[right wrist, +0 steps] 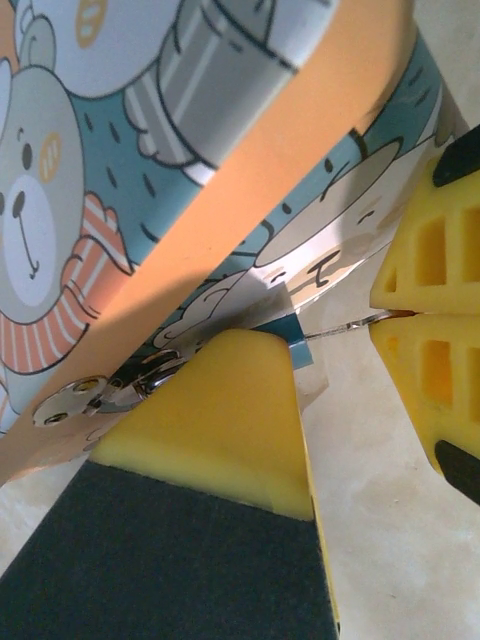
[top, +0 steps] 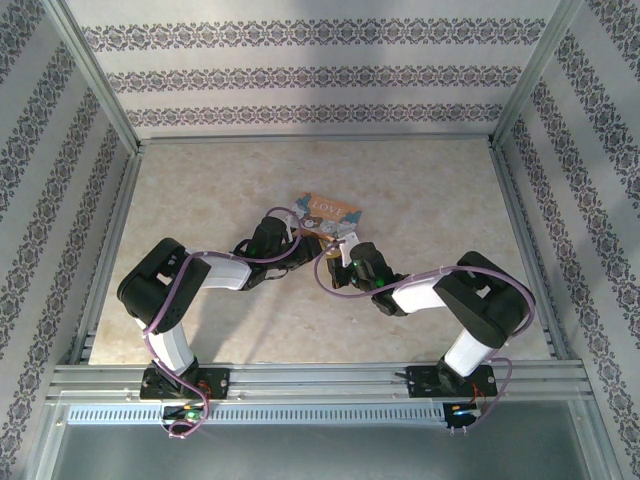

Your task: Unlock a padlock with a key

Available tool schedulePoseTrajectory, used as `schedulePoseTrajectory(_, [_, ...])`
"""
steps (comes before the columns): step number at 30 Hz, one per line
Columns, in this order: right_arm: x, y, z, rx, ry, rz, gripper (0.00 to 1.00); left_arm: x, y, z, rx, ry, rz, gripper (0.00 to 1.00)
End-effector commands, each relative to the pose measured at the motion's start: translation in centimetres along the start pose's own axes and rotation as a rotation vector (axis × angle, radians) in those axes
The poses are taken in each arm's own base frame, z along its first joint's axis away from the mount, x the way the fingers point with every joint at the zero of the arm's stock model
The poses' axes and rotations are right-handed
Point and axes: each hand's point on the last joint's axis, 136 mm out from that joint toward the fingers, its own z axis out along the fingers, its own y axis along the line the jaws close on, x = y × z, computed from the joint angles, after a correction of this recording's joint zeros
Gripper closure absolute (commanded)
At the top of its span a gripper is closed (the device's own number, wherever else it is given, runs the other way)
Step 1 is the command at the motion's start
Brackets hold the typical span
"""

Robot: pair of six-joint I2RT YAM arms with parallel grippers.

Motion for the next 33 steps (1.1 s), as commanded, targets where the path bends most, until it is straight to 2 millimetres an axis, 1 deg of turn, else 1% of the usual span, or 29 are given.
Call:
schedulePoseTrajectory(1, [-2.8, 0.8, 0.0, -0.048, -0.118, -0.033, 1.0, 1.3, -2.8, 0.1, 0.098, 0.071, 0.019, 0.75])
schedulePoseTrajectory(5, [-2.8, 0.7, 0.2, -0.054, -0.128, -0.037, 1.0, 1.5, -2.6, 0.1, 0.088, 0.078, 0.022, 0.76])
schedulePoseTrajectory(11, [-3.5, 0.4, -0.1, -0.062, -0.159, -0.029, 1.0, 1.8, -1.9, 0.1, 0.064, 0.09, 0.03, 0.75])
schedulePoseTrajectory(16, [-4.2, 0.6, 0.0, -0.076, -0.17, -0.033, 1.0, 2.1, -1.6, 0.3, 0.06, 0.099, 0.028, 0.76])
schedulePoseTrajectory(25, [-5.8, 1.1, 0.2, -0.1, -0.2, -0.04, 1.0, 2.4, -1.6, 0.5, 0.061, 0.11, 0.027, 0.76])
schedulePoseTrajectory(33, [-7.8, 1.7, 0.2, -0.119, -0.242, -0.04, 1.0, 2.5, -1.5, 0.7, 0.062, 0.114, 0.018, 0.76])
